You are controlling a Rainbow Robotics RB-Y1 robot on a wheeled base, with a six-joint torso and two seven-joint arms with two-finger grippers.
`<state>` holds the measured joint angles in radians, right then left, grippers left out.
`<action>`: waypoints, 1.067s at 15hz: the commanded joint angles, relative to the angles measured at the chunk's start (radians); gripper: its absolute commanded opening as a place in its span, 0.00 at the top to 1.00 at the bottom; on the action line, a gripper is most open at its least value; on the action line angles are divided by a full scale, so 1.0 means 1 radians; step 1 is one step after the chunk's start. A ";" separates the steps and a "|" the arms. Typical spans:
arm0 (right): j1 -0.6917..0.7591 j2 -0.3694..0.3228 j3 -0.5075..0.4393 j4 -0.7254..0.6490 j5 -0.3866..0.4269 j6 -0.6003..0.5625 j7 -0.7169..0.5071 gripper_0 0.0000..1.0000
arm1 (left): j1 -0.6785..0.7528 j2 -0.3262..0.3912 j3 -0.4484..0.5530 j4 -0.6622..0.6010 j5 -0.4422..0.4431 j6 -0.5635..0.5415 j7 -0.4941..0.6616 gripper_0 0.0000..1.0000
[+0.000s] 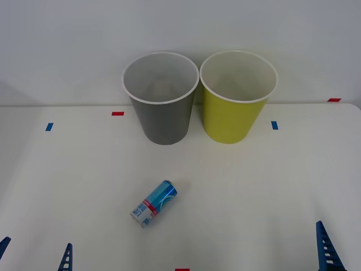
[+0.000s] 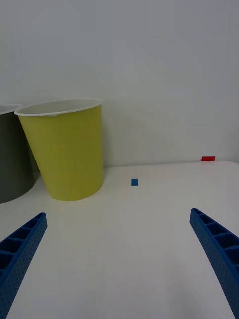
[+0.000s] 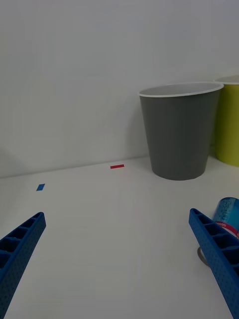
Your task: Put cans in the gray bin and PET bottles in the light green bin.
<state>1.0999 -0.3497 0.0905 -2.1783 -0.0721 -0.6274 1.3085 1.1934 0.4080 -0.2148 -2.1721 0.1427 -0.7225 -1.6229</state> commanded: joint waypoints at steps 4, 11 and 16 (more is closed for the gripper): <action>0.000 0.000 0.000 0.000 0.000 0.000 0.000 0.00 | 0.000 0.000 0.000 0.000 0.000 0.000 0.000 0.00; 0.000 0.000 0.000 0.000 0.000 0.000 0.000 0.00 | 0.000 0.000 0.000 0.000 0.000 0.000 0.000 0.00; 0.000 0.000 0.000 0.000 0.000 0.000 0.000 0.00 | 0.000 0.000 0.000 0.000 0.000 0.000 0.000 0.00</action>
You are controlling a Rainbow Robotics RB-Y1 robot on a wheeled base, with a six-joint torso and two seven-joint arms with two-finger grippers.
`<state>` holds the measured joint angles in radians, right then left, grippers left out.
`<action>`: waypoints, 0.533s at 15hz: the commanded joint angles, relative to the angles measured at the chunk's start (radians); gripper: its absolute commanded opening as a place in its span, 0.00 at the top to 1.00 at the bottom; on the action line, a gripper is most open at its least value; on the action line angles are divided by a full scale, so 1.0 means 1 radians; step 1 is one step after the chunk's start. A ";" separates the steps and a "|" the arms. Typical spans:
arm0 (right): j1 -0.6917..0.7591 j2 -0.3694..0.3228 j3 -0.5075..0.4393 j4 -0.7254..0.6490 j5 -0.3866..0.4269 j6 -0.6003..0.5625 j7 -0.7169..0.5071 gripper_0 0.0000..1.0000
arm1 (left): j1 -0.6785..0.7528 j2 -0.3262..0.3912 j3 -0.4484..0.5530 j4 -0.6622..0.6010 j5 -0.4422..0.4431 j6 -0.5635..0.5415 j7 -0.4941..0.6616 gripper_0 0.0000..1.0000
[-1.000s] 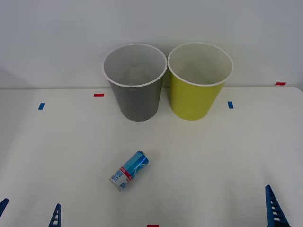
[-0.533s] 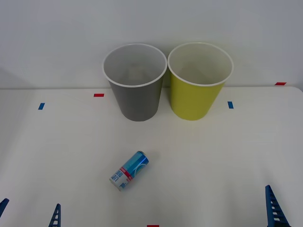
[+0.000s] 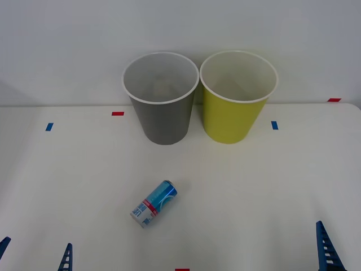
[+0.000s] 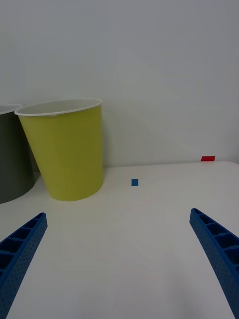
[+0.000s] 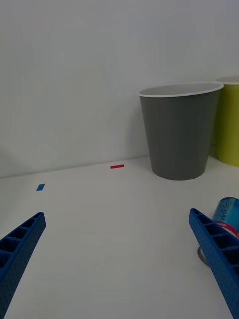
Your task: Put cans in the gray bin and PET bottles in the light green bin.
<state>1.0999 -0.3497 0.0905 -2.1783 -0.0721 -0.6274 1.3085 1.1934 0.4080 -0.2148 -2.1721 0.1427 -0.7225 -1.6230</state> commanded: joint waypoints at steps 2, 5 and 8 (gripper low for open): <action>0.000 0.000 0.000 0.000 0.000 0.000 0.000 0.00 | 0.000 0.000 0.000 0.000 0.000 0.000 0.000 0.00; 0.000 0.000 0.000 0.000 0.000 0.000 0.000 0.00 | 0.000 0.000 0.000 0.000 0.000 0.000 0.000 0.00; 0.000 0.000 0.000 0.000 0.000 0.000 0.000 0.00 | 0.000 0.000 0.000 0.000 0.000 0.000 0.000 0.00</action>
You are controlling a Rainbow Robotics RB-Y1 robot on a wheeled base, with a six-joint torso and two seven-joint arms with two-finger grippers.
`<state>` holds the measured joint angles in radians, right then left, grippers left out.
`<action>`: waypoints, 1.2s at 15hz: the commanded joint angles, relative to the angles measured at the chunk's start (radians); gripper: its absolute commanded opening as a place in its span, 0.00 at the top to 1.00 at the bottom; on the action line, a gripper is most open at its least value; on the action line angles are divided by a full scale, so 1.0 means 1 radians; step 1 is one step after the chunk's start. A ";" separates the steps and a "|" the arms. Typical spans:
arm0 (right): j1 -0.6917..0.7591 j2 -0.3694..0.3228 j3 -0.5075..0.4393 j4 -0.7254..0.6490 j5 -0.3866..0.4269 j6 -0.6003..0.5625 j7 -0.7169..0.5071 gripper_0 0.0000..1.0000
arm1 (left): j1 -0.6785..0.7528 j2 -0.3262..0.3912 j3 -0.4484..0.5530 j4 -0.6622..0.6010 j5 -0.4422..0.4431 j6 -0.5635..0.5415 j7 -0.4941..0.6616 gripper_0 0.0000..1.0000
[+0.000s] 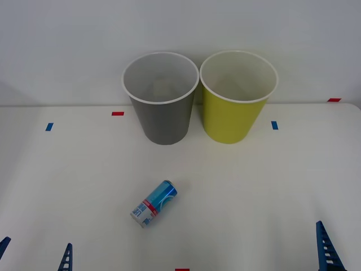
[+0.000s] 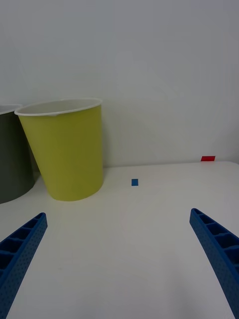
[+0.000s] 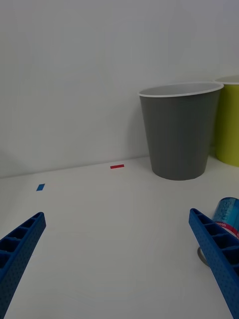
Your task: Put cans in the gray bin and PET bottles in the light green bin.
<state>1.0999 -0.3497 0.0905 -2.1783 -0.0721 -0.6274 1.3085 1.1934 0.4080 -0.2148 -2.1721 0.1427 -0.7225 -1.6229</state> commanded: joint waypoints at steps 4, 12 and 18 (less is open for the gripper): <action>0.000 0.000 0.000 0.000 0.000 0.000 0.000 0.00 | 0.000 0.000 0.000 0.000 0.000 0.000 0.000 0.00; 0.000 0.000 0.000 0.000 0.000 0.000 0.000 0.00 | 0.000 0.000 0.000 0.000 0.000 0.000 0.000 0.00; 0.000 0.000 0.000 0.000 0.000 0.000 0.000 0.00 | 0.000 0.000 0.000 0.000 0.000 0.000 0.000 0.00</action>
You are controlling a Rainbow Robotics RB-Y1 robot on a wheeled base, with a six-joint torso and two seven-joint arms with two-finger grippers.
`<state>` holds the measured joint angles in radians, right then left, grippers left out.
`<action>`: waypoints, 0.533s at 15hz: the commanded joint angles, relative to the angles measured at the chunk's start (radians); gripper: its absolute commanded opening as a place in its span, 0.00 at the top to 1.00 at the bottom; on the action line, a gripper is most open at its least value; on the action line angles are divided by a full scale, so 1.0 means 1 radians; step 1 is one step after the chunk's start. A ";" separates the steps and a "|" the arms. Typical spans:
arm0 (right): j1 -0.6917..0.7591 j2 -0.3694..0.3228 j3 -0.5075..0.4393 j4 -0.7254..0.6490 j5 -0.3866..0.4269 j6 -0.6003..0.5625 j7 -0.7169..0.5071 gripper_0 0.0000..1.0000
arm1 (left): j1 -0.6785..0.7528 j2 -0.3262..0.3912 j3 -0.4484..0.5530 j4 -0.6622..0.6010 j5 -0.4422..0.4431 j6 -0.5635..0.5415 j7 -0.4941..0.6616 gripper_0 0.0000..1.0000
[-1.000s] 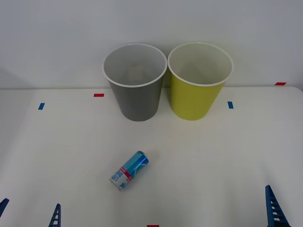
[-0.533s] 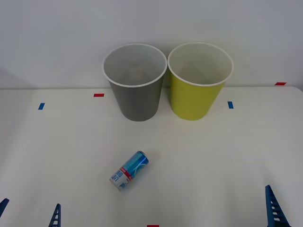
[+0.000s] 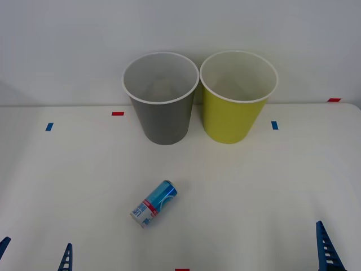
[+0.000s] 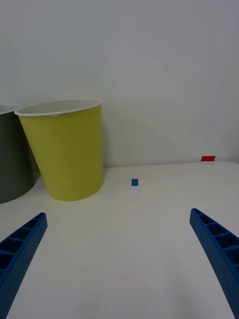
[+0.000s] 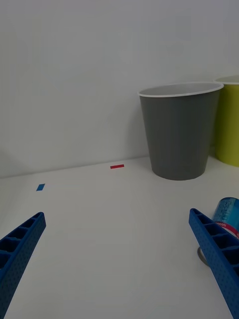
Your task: Put cans in the gray bin and PET bottles in the light green bin.
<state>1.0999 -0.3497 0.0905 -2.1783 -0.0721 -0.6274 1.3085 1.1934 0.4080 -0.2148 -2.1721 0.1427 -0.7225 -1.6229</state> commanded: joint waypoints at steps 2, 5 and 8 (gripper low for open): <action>0.000 0.000 0.000 0.000 0.000 0.000 0.000 0.00 | 0.000 0.000 0.000 0.000 0.000 0.000 0.000 0.00; 0.000 0.000 0.000 0.000 0.000 0.000 0.000 0.00 | 0.000 0.000 0.000 0.000 0.000 0.000 0.000 0.00; 0.000 0.000 0.000 0.000 0.000 0.000 0.000 0.00 | -0.026 0.006 -0.015 0.054 -0.003 0.014 0.000 0.00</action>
<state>1.0999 -0.3497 0.0905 -2.1783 -0.0721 -0.6274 1.3085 1.1897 0.4090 -0.2173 -2.1676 0.1424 -0.7208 -1.6229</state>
